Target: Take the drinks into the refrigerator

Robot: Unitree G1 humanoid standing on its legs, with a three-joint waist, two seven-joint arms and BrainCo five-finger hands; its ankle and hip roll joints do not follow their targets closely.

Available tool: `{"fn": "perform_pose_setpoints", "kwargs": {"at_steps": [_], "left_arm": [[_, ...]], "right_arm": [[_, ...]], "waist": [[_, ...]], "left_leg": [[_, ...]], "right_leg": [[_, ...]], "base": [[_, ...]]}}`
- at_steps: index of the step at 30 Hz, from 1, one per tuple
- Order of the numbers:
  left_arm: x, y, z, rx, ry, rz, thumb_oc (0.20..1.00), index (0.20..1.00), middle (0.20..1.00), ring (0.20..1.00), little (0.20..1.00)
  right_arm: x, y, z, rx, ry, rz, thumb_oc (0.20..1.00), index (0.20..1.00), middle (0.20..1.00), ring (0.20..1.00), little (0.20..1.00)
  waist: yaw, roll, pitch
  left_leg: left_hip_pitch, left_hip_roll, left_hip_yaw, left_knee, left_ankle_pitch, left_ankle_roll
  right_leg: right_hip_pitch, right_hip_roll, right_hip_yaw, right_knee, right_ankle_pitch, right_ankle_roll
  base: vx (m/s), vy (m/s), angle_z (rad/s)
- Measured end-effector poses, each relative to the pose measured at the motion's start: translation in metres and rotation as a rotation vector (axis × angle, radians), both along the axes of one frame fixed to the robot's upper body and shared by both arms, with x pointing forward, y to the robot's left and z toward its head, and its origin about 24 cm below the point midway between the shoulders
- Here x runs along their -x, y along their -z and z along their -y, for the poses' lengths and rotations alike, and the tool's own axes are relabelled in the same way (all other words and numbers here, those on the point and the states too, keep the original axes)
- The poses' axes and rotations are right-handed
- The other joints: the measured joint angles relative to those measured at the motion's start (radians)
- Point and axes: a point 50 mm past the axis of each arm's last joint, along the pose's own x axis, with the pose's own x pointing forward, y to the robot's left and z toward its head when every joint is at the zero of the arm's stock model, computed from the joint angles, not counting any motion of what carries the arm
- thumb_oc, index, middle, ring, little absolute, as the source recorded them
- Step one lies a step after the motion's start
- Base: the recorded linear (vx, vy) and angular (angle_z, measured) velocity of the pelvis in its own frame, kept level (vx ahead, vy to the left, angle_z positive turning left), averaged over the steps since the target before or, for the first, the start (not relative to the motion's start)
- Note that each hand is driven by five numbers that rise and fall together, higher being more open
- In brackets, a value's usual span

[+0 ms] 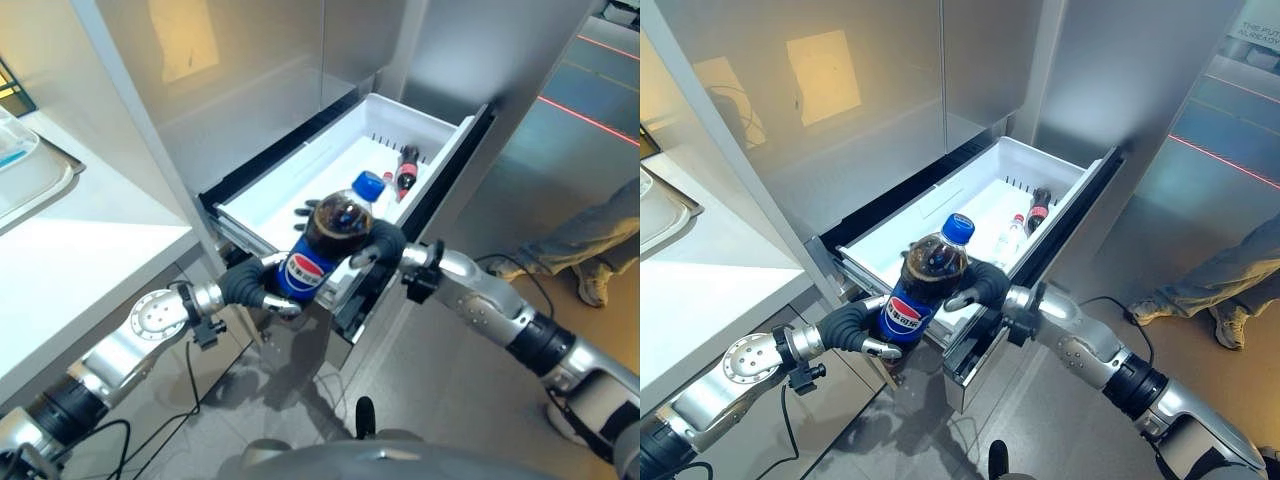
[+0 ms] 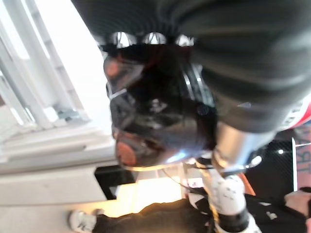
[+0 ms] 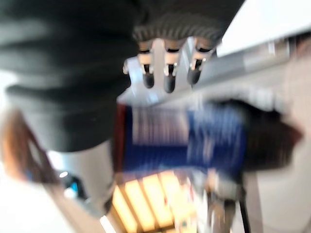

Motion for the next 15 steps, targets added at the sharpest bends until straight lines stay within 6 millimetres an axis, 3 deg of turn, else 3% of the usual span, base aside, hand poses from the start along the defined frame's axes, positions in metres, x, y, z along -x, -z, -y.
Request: {"fn": "perform_pose_setpoints", "kwargs": {"at_steps": [15], "left_arm": [[-0.0010,-0.0005,0.0030,0.036,-0.003,0.019,0.200,0.200,0.200,0.200,0.200]], "right_arm": [[0.0004,-0.0037,-0.0052,-0.034,-0.018,-0.002,1.000,1.000,1.000,1.000,1.000]], "waist": [[0.032,0.006,0.002]], "left_leg": [[0.000,-0.002,-0.008,0.000,0.002,0.001]], "right_leg": [[0.004,-0.004,-0.007,0.001,0.000,0.000]], "base": [[0.00,-0.001,0.00]]}}
